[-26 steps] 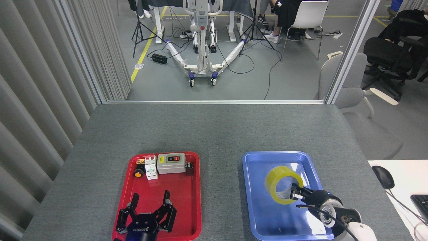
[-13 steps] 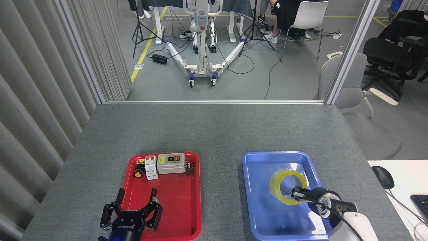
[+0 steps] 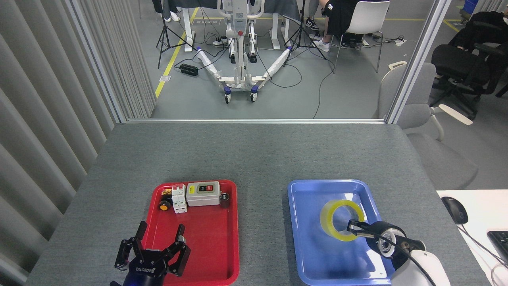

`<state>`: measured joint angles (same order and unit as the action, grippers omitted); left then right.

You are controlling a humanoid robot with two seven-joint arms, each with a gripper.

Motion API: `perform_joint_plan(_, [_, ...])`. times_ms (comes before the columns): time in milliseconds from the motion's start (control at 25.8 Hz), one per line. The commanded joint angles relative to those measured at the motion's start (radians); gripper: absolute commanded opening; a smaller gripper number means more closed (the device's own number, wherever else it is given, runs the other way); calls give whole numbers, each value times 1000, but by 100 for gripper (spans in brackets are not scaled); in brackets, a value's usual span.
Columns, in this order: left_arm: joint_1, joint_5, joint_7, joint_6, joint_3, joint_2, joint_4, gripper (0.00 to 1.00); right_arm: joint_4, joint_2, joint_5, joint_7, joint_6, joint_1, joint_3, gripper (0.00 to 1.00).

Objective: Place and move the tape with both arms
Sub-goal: 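Open the right gripper to release the tape and pull back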

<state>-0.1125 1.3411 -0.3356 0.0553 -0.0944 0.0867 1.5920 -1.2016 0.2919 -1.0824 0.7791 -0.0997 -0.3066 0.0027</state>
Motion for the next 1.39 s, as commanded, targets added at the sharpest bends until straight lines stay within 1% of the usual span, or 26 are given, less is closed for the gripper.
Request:
perform_joint_plan(0, [1,-2,0,0,16,-5,-3,100,-1,-2,3,-49,3,0,-1,41])
perform_joint_plan(116, [8,-2,-2,-11,22,-16,-4,100,-1,-2,4,-70,6,1,-1,43])
perform_joint_plan(232, [11,1,-2,-48,21,-47,-3,100,-1,-2,4,-81,26,1,-1,45])
perform_joint_plan(387, [11,3,-3,-77,21,-54,2,100,-3,-4,9,-116,41,6,-1,50])
perform_joint_plan(426, [8,4,-3,-81,21,-54,6,100,-9,-4,9,-135,51,9,-1,52])
perform_joint_plan(464, [5,4,-2,-83,21,-53,16,100,-18,-5,9,-158,61,15,-1,55])
perform_joint_plan(580, [2,3,-2,-68,21,-41,26,100,-53,-7,9,-255,81,24,-4,74])
perform_joint_plan(619, [11,15,3,-57,41,-61,16,100,-70,-5,6,-294,83,32,-4,81])
perform_joint_plan(658, [14,16,6,-34,93,-84,8,100,-88,-4,-4,-345,84,41,-6,87])
perform_joint_plan(696, [16,18,9,21,140,-120,8,100,-105,1,-14,-419,86,47,-4,94])
perform_joint_plan(735, [16,21,12,75,153,-142,8,100,-116,12,-39,-501,90,53,-4,98])
perform_joint_plan(774, [16,21,12,101,153,-140,9,100,-122,15,-86,-595,98,63,-4,98])
perform_joint_plan(890, [8,21,12,97,150,-131,9,100,-125,13,-281,-886,127,98,-6,99])
perform_joint_plan(929, [8,23,12,97,150,-128,6,100,-131,9,-330,-957,129,113,-7,99])
perform_joint_plan(967, [5,23,12,97,150,-128,3,100,-145,9,-353,-991,129,133,-7,99])
perform_joint_plan(1045, [-1,23,12,97,150,-128,5,100,-194,12,-353,-992,133,182,-7,99])
perform_joint_plan(1122, [-4,24,12,97,147,-127,6,100,-266,16,-353,-988,158,250,-18,99])
perform_joint_plan(1199, [-9,23,12,98,147,-124,3,100,-352,9,-353,-942,233,322,-95,99])
perform_joint_plan(1277, [-15,23,12,98,147,-102,-1,100,-423,-22,-352,-860,351,373,-181,99])
perform_joint_plan(1354, [-15,23,12,97,147,-90,-3,100,-434,-86,-352,-828,423,397,-242,99])
